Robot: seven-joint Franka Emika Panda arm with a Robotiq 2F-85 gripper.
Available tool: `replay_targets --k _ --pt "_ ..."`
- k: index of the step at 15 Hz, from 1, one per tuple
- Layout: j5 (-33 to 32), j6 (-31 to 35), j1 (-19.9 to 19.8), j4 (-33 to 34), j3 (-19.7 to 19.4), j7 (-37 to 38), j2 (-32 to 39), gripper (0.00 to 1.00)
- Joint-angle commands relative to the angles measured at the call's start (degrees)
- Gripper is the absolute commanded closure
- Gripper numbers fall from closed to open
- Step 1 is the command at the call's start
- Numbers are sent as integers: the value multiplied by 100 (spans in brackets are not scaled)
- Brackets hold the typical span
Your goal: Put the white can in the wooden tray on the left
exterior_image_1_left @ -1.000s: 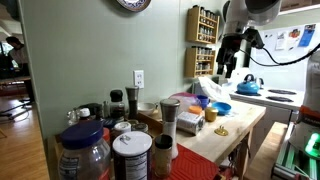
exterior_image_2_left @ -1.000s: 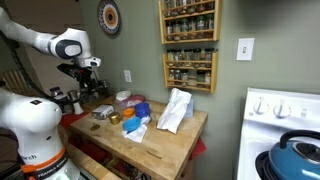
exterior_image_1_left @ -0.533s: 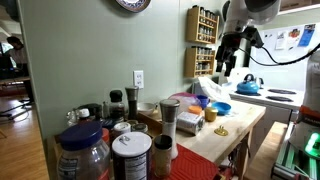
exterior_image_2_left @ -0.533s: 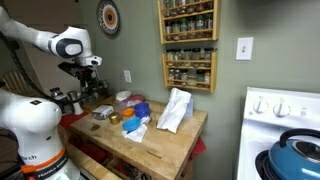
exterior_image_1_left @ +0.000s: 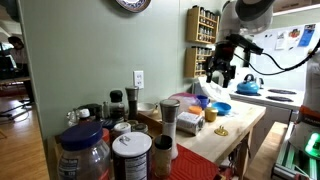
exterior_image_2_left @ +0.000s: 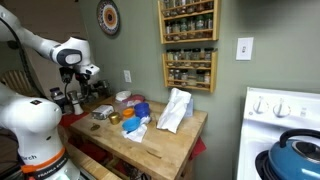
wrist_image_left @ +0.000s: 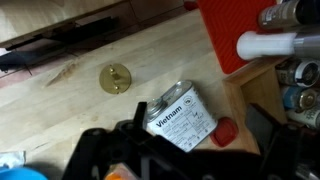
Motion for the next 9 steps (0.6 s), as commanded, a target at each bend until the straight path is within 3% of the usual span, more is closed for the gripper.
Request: replay_targets --k 1,6,7,9 --pt "690 870 92 0 299 747 764 0" --pt "1786 2127 275 -2 446 1316 1640 0" --pt "1354 1672 208 -2 321 1105 1257 0" --pt "1372 1760 224 28 311 1111 1412 0"
